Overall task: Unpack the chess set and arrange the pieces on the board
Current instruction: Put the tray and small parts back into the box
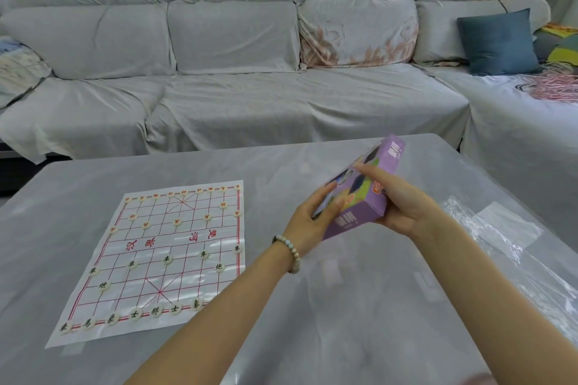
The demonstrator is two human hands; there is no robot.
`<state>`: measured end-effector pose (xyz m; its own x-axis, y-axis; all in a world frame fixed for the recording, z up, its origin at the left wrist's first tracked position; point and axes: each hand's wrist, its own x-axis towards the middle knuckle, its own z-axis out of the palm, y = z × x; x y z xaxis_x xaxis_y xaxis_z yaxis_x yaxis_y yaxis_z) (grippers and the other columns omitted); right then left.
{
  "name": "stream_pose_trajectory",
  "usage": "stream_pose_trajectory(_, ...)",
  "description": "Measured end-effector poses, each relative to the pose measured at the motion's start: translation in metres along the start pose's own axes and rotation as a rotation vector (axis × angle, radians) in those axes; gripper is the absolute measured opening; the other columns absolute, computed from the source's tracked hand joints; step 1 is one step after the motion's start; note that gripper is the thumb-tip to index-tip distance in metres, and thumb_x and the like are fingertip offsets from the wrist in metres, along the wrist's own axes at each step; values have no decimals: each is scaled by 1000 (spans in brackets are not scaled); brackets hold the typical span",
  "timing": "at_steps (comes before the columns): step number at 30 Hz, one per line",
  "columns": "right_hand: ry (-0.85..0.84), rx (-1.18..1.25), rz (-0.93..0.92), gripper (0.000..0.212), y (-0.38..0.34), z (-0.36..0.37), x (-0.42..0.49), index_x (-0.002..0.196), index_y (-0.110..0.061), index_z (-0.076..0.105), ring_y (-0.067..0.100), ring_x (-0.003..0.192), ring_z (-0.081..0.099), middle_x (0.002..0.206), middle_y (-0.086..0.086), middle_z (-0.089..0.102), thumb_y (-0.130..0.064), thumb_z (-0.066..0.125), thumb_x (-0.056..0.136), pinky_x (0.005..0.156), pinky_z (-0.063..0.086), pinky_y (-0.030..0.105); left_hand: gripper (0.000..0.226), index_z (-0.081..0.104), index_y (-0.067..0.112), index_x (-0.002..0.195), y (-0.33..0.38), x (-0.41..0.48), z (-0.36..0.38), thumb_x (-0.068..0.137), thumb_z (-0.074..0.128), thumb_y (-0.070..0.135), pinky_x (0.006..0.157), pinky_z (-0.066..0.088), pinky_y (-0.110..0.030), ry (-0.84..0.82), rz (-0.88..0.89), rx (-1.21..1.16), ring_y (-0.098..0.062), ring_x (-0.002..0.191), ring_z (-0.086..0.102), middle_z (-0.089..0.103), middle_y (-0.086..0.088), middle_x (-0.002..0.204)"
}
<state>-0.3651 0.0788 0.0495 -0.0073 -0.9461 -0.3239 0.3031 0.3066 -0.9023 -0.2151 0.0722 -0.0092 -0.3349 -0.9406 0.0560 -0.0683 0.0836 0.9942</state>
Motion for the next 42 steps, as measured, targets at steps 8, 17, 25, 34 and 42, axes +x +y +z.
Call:
stream_pose_trajectory(8, 306, -314, -112, 36, 47, -73, 39, 118, -13, 56, 16, 67, 66, 101, 14, 68, -26, 65, 86, 54, 54, 23, 94, 29, 26, 141, -59, -3, -22, 66, 40, 81, 109, 29, -41, 116, -174, 599, -21, 133, 31, 36, 2, 143)
stream_pose_trajectory(17, 53, -1008, -270, 62, 96, -80, 54, 142, -20, 35, 17, 132, 34, 136, -1, 36, -33, 62, 87, 98, 29, 17, 91, 9, 22, 147, -97, -3, -45, 78, 53, 60, 114, 15, -36, 52, -168, 901, -17, 143, -6, 0, 4, 156)
stream_pose_trajectory(25, -78, -1681, -199, 62, 86, -99, 111, 145, -46, 1, 15, 143, -16, 157, -7, -12, -68, 6, 87, 116, -3, 41, 96, 1, 18, 147, -104, 58, -40, 78, 59, 52, 115, 19, -37, 158, -234, 627, -18, 143, 6, -6, 3, 156)
stream_pose_trajectory(34, 106, -1632, 29, 52, 18, -188, 210, 143, -50, 1, 23, 144, -15, 155, -7, -19, -55, 22, 96, 114, -3, 49, 89, -7, 14, 146, -111, 193, 38, 87, 48, 51, 114, 16, -34, 131, -164, 680, -24, 142, 9, -11, -6, 155)
stream_pose_trajectory(42, 234, -1579, 39, 51, -20, -282, 255, 142, -51, 4, 23, 144, -11, 157, -7, -9, -53, 25, 96, 115, 1, 50, 86, -6, 12, 147, -121, 287, 113, 89, 42, 54, 114, 20, -38, 64, -123, 772, -30, 140, 15, -10, -10, 155)
